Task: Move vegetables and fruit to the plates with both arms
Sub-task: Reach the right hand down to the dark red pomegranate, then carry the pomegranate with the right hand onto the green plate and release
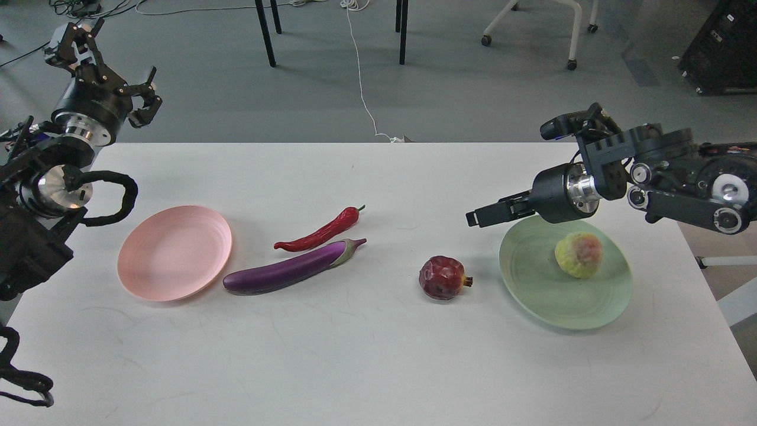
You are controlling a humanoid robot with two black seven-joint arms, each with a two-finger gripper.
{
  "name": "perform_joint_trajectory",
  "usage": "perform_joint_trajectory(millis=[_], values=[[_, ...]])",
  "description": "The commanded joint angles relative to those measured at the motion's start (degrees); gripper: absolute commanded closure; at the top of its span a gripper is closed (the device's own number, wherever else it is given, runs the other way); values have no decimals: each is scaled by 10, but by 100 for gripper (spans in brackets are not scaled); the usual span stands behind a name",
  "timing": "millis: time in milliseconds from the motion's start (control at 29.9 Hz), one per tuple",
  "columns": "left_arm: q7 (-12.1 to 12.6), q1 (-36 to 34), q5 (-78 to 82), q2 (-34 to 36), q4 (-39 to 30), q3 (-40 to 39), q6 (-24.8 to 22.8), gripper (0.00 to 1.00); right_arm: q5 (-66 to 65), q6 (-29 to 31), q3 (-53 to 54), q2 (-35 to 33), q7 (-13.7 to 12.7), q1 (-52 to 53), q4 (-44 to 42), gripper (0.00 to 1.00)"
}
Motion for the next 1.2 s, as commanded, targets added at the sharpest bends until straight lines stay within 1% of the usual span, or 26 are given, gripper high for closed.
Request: perform_joint_trajectory(millis=[0, 267, 468, 535, 668, 702, 768, 802, 902, 969, 1069, 1169], values=[[-1, 1, 0, 2, 0, 0, -1, 2, 4, -1, -21, 39, 2, -7, 2, 2], [0, 5, 1, 9, 0, 3, -4, 2, 7, -3, -42, 97, 3, -8, -13, 7], [0, 6, 2, 10, 0, 3, -6, 2, 8, -5, -62, 127, 3, -9, -29, 12], [0, 7, 2, 17, 0, 3, -7, 2, 7, -5, -72, 135, 3, -9, -32, 17], [0, 9, 2, 21, 0, 3, -7, 2, 6, -13, -81, 142, 7, -16, -44, 35], [0, 10, 2, 21, 0, 3, -7, 2, 6, -17, -81, 144, 15, -16, -44, 39], [0, 12, 2, 21, 0, 3, -7, 2, 4, -18, -82, 147, 36, -15, -45, 51], [0, 12, 2, 21, 0, 3, -7, 2, 4, -18, -82, 148, 42, -11, -45, 56], [0, 12, 2, 21, 1, 3, -7, 2, 5, -18, -80, 144, 45, 3, -43, 65], [0, 13, 2, 22, 1, 3, -7, 2, 8, -18, -75, 134, 45, 19, -38, 65], [0, 13, 2, 22, 1, 2, -7, 2, 3, -18, -73, 89, 44, 50, -16, 65], [0, 13, 2, 22, 1, 2, -7, 2, -19, -16, -80, 35, 40, 59, 13, 65]])
